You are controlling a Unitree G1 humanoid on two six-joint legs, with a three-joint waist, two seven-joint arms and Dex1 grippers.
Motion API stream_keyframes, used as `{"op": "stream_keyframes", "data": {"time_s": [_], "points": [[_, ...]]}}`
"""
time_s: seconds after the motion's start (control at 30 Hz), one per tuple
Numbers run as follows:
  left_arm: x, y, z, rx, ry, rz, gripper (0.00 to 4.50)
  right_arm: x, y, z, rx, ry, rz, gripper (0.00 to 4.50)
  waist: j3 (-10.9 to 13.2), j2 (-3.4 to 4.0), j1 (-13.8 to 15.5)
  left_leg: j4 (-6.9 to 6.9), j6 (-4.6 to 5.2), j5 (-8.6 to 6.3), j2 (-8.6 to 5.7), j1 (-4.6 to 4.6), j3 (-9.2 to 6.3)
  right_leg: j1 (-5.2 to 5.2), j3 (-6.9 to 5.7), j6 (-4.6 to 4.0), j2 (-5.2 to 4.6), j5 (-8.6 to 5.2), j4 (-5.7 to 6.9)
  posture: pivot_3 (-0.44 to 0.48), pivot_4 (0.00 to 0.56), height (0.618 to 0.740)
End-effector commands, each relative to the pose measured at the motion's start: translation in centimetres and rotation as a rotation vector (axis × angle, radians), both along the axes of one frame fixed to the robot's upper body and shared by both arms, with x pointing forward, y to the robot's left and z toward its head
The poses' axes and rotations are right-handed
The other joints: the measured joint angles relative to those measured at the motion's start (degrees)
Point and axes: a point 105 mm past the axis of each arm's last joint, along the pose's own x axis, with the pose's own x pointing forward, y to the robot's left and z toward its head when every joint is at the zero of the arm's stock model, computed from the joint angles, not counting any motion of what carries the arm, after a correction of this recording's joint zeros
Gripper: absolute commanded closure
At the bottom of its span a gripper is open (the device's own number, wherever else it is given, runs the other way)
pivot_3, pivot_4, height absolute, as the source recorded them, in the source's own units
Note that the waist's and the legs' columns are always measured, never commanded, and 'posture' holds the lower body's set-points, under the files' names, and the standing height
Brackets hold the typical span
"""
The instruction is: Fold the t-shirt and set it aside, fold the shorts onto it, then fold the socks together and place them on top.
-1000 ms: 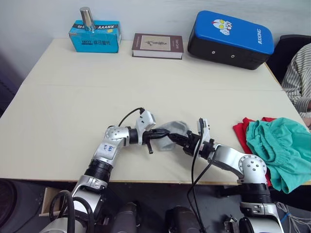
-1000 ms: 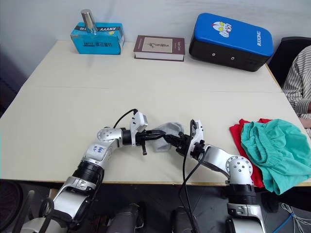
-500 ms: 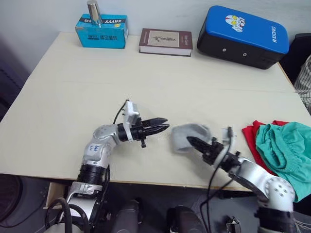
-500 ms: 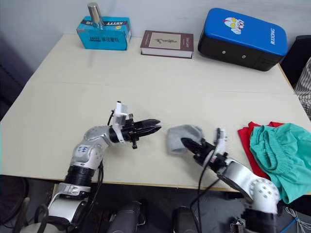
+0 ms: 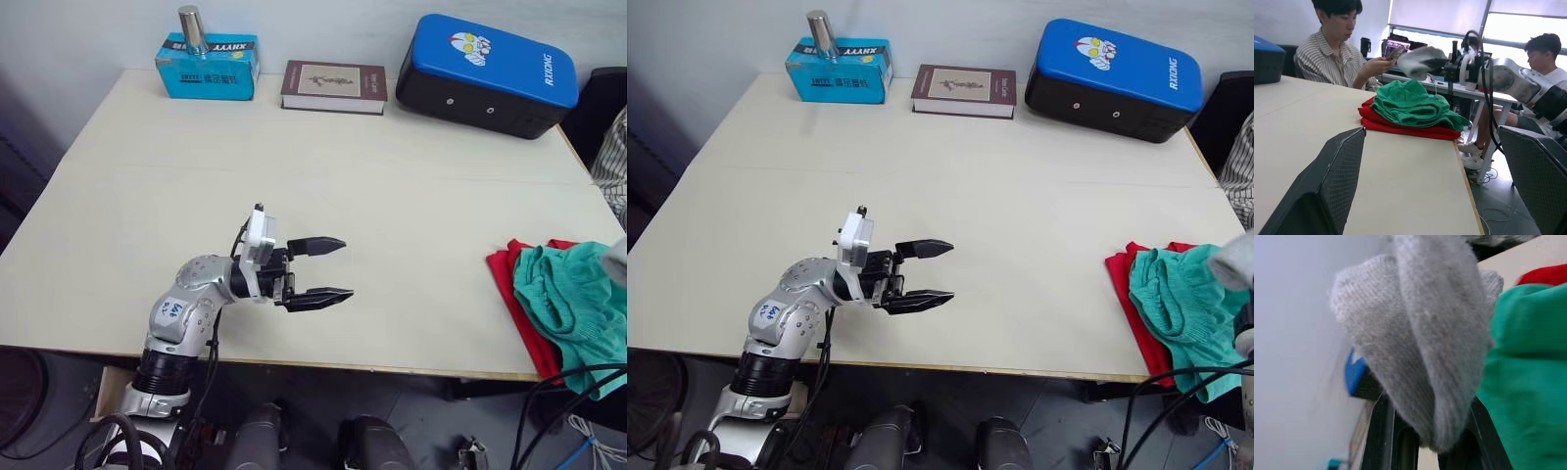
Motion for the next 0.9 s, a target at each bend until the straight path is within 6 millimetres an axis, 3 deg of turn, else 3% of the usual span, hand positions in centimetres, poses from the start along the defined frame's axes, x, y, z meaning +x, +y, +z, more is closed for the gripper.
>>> {"op": "stream_keyframes", "data": {"time_s": [0.03,0.07,0.13,0.23,0.3,0.37,0.5,0.53,0.6,0.7,0.83,0.9], "points": [[-0.1,-0.2,1.1,-0.011,-0.045,-0.012,0.0,0.7,-0.6,-2.7,0.042,0.054,-0.021,4.45,0.02,0.2,0.02,-0.01,-0.01,0.01,0.0,0.01,0.0,-0.01,0.0,0.0,0.01,0.0,0.04,0.0,0.15,0.74],[-0.1,-0.2,1.1,-0.009,-0.049,-0.01,0.0,0.6,-1.3,-4.2,0.075,0.084,-0.059,4.45,0.0,0.26,0.07,-0.01,-0.02,0.03,0.0,0.03,0.0,-0.02,0.0,0.0,0.02,0.0,0.09,0.0,0.15,0.74],[0.0,-0.2,1.2,-0.007,-0.059,0.0,0.0,0.4,-2.0,-5.2,0.066,0.101,-0.099,3.7,-0.01,0.32,0.23,-0.01,-0.02,0.04,-0.01,0.08,0.0,0.0,0.0,0.0,0.02,0.0,0.16,0.0,0.15,0.74],[0.2,0.1,1.4,-0.014,-0.073,0.04,0.0,0.5,-0.7,-6.1,0.053,0.169,-0.02,2.73,0.01,0.39,0.37,-0.01,0.0,0.05,-0.06,0.05,-0.01,-0.01,0.01,0.0,-0.01,0.0,0.18,0.0,0.15,0.74],[0.4,0.4,1.3,-0.013,-0.06,0.057,0.0,-0.1,-0.1,-5.8,0.057,0.187,0.025,2.06,0.01,0.38,0.36,0.0,0.01,0.05,-0.06,0.04,-0.06,0.02,0.01,0.0,-0.01,0.0,0.16,0.0,0.15,0.74],[-0.3,0.6,0.8,0.013,-0.005,0.008,0.0,-2.0,-0.5,-4.8,0.07,0.184,0.026,1.37,0.01,0.39,0.35,0.0,0.02,0.04,-0.06,0.02,-0.07,0.01,0.01,0.0,-0.01,0.0,0.16,0.0,0.15,0.74],[-0.3,1.4,-0.2,0.062,0.032,0.02,0.0,-6.3,-1.3,-3.0,-0.138,0.285,0.079,0.02,0.03,0.64,0.96,-0.08,0.07,0.0,-0.12,-0.01,-0.21,0.02,0.02,0.0,-0.01,0.0,0.09,0.0,0.15,0.74],[-0.2,1.7,-0.4,0.067,0.04,0.027,0.0,-7.0,-1.9,-1.9,-0.171,0.255,0.062,0.02,0.03,0.62,1.04,-0.1,0.1,-0.03,-0.12,-0.03,-0.19,0.02,0.04,0.0,0.0,0.0,0.01,0.0,0.15,0.74],[0.3,3.0,-1.1,0.085,0.057,0.084,0.0,-8.1,-2.6,0.1,-0.427,0.309,0.101,0.02,0.04,0.65,1.02,-0.11,0.36,-0.18,-0.11,-0.06,-0.17,0.04,0.04,0.0,0.02,0.0,-0.11,0.0,0.15,0.74],[0.9,4.6,-1.5,0.121,0.037,0.155,0.0,-8.8,-1.9,0.8,-0.635,0.4,0.224,0.02,0.01,0.79,0.57,-0.13,0.47,-0.21,-0.09,0.08,0.12,0.01,0.27,0.03,0.01,0.0,-0.13,0.0,0.15,0.74],[2.2,8.0,-2.3,0.247,-0.065,0.342,0.0,-10.0,0.6,2.1,-1.255,0.502,0.485,0.02,0.01,0.76,0.55,-0.23,0.36,-0.25,0.04,0.09,0.15,-0.05,0.33,0.02,0.12,-0.01,-0.24,0.0,0.15,0.74],[2.4,10.5,-2.9,0.338,-0.121,0.444,0.0,-9.9,4.1,1.4,-1.61,0.473,0.814,0.02,0.01,0.75,0.44,-0.31,0.32,-0.29,0.05,0.09,0.22,-0.07,0.4,0.02,0.13,-0.02,-0.35,0.0,0.15,0.74]]}}
